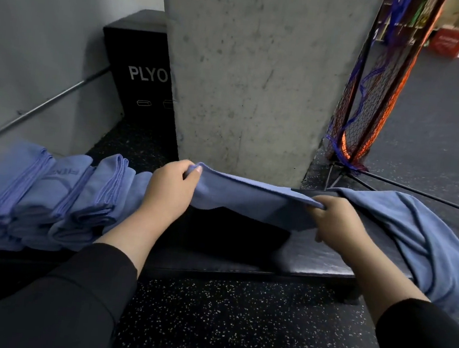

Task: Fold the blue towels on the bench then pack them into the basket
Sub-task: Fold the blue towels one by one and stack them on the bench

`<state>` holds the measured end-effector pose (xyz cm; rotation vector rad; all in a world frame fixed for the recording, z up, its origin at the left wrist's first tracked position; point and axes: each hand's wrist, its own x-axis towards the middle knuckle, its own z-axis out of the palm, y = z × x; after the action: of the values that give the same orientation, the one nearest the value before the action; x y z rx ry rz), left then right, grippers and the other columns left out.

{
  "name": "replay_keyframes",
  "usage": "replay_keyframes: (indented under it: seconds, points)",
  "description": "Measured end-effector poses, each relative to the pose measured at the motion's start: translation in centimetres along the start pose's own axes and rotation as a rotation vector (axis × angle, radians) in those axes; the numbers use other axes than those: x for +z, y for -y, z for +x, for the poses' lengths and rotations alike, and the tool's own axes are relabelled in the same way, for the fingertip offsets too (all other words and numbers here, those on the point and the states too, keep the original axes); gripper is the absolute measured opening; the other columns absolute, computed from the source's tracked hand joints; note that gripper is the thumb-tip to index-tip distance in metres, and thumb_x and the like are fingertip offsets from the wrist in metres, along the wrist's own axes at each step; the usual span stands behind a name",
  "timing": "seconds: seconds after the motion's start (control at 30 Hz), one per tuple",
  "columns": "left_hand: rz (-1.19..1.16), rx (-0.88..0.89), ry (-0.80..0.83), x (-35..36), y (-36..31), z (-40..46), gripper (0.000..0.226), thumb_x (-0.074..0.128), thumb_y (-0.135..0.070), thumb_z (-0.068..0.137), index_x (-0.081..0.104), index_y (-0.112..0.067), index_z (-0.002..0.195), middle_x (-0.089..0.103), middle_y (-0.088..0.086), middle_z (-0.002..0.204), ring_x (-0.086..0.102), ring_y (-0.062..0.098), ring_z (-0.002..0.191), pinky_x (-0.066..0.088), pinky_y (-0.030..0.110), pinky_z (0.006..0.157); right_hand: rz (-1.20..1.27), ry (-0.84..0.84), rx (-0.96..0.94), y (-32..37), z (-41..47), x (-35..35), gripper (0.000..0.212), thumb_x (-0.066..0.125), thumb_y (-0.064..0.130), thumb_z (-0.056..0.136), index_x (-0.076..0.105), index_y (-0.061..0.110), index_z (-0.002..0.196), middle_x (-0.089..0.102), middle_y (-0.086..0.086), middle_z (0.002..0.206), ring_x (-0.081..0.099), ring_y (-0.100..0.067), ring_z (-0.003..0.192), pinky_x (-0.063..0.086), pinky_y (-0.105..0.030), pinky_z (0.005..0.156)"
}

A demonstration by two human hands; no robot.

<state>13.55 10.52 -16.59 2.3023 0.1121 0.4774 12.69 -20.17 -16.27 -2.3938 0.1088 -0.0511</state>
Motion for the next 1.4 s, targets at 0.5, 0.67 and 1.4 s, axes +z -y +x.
replay_keyframes:
  seconds: [0.5,0.67,1.4]
  points:
    - [-0.653,-0.134,-0.044,2.7,-1.6,4.0,0.026,0.054,-0.019,0.098,0.073,-0.034,0.105,0.074,-0.011,0.110,0.068,0.010,0.110,0.053,0.035,0.099,0.228,-0.403,-0.206,0.2,4.3,-0.6,0.044,0.057,-0.004,0.084,0.074,0.018,0.117,0.072,0.010,0.108,0.063,-0.005,0.102,0.047,-0.021,0.093]
    - [-0.310,-0.082,-0.013,3.1,0.0,3.1,0.027,0.054,-0.015,0.098,0.070,-0.036,0.106,0.073,-0.009,0.101,0.067,0.018,0.096,0.054,0.037,0.086,0.110,-0.340,-0.204,-2.3,4.3,-1.4,0.035,0.063,-0.002,0.085,0.075,0.021,0.108,0.071,0.008,0.092,0.060,-0.003,0.086,0.038,-0.003,0.071]
    - [0.508,0.148,0.759,2.9,5.4,-3.2,0.034,0.044,-0.041,0.104,0.058,-0.018,0.083,0.064,-0.003,0.085,0.059,0.019,0.084,0.048,0.040,0.078,-0.352,0.361,-0.112,-9.2,0.6,0.0,0.034,0.057,0.039,0.100,0.059,0.014,0.079,0.056,0.004,0.064,0.044,-0.006,0.056,0.038,-0.025,0.058]
